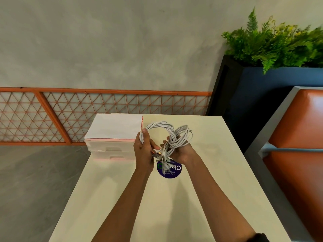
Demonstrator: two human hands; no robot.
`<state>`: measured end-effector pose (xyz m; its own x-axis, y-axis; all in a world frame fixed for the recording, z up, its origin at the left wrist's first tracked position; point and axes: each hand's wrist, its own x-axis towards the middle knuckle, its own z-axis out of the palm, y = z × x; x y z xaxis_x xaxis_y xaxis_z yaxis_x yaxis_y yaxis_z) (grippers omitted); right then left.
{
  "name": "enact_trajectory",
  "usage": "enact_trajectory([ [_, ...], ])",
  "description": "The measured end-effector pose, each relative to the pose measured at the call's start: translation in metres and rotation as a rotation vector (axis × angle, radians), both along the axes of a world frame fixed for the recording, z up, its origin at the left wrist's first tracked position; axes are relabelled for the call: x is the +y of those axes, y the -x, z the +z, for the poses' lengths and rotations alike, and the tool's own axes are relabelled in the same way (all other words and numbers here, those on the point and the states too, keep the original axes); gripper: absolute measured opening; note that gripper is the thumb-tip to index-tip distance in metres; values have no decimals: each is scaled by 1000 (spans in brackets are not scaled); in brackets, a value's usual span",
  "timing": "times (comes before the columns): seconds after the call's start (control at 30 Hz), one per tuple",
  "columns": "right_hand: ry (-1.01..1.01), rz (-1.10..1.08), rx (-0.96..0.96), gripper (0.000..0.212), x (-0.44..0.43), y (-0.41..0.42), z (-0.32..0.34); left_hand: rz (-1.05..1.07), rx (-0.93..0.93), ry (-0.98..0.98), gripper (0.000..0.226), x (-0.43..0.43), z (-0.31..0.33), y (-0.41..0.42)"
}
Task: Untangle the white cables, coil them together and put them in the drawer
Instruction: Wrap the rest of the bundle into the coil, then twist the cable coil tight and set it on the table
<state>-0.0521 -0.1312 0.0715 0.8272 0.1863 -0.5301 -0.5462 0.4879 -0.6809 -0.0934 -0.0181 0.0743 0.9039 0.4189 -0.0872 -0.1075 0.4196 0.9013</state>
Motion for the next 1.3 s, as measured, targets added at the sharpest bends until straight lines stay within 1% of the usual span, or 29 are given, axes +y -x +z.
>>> enact_trajectory([
  [0.07,153,43,-4,21,-2,2,-3,36,-18,-32,39,2,0,-1],
  [0.17,244,100,75,19,-4,10,-10,102,-39,-82,23,5,0,-2],
  [0.23,337,186,75,13,-3,12,-12,129,-54,-116,20,4,-1,-2],
  [0.27,392,235,50,15,-3,12,-10,134,-64,-142,20,4,-2,-1],
  [0.33,432,300,1,24,-3,11,-6,135,-86,-192,18,3,-4,0],
  [0.37,418,324,-10,23,-3,11,-2,135,-97,-210,18,2,-4,1],
  [0.4,369,335,-4,15,-1,12,0,134,-109,-232,18,2,-4,1],
  [0.43,256,360,3,7,-1,14,1,132,-122,-265,20,2,-4,1],
  [0.5,100,338,14,36,-1,14,0,120,-150,-334,20,1,-3,1],
  [0.53,41,341,19,37,0,16,3,112,-162,-361,20,1,-2,1],
  [0.6,-36,350,-7,22,0,18,5,100,-194,-395,22,0,-1,2],
  [0.7,-97,407,-69,17,0,22,6,86,-237,-421,27,2,0,2],
  [0.77,-105,400,-82,19,2,19,1,78,-249,-437,29,3,-1,1],
  [0.83,-85,358,-20,32,7,18,-3,73,-261,-446,31,1,-3,1],
  [0.87,-66,335,21,34,11,18,-3,69,-269,-447,33,0,-4,1],
  [0.93,13,280,58,27,17,18,-7,58,-283,-460,30,-3,-6,2],
  [1.03,133,250,58,22,20,20,-12,52,-278,-474,22,-4,-6,2],
  [1.07,162,250,66,24,20,21,-12,58,-273,-469,22,-3,-6,2],
  [1.17,255,302,76,41,16,22,-7,96,-262,-445,24,3,-6,-1],
  [1.23,309,342,61,71,13,20,-6,142,-249,-424,32,6,-5,-2],
  [1.27,328,369,51,80,13,19,-6,171,-242,-428,33,7,-4,-2],
  [1.3,336,377,37,75,13,18,-7,201,-236,-439,33,7,-3,-3],
])
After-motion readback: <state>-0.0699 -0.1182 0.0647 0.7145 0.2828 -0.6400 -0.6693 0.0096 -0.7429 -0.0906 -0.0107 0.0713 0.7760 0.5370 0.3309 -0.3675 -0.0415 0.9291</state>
